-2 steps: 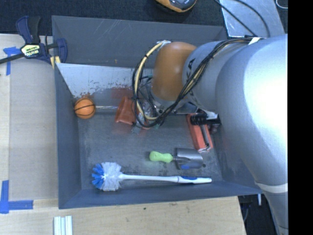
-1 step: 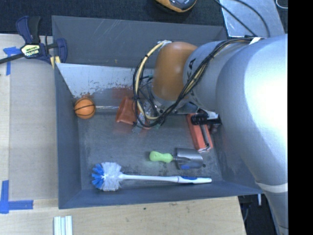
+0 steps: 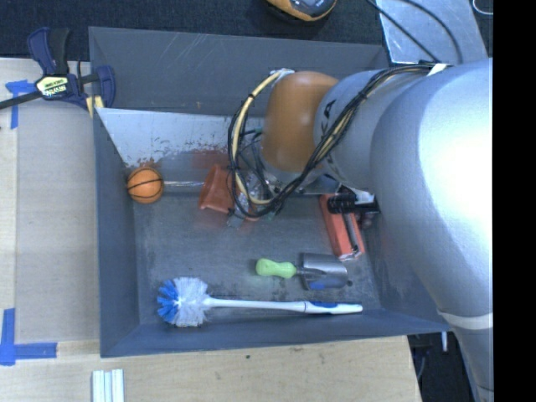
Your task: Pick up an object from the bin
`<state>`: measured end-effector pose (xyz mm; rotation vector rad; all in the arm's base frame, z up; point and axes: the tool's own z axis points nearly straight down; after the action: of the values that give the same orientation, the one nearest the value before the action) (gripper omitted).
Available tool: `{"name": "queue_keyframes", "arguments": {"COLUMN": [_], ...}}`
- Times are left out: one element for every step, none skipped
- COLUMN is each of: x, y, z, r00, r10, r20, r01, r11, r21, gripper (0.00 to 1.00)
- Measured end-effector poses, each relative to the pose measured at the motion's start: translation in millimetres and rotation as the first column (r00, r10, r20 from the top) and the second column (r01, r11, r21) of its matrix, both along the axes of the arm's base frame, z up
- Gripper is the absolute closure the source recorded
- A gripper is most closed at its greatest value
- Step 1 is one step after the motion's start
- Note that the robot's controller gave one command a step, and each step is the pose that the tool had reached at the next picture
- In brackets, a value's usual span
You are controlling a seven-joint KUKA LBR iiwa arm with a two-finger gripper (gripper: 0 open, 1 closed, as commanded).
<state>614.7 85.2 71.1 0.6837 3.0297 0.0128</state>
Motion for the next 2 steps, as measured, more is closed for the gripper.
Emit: {"name": "queue_keyframes", "arguments": {"x": [-0.8,-2.8], "y": [0.0,-0.4], "z": [3.0,21.5], "r00": [1.0,1.0], "r10": [0.0,0.001], "r20": [-0.002,-0.008], "r01": [0.0,-0.001], "r11": [1.0,1.0], "r21": [0.0,-0.001], "gripper": [1.0,1.0]}}
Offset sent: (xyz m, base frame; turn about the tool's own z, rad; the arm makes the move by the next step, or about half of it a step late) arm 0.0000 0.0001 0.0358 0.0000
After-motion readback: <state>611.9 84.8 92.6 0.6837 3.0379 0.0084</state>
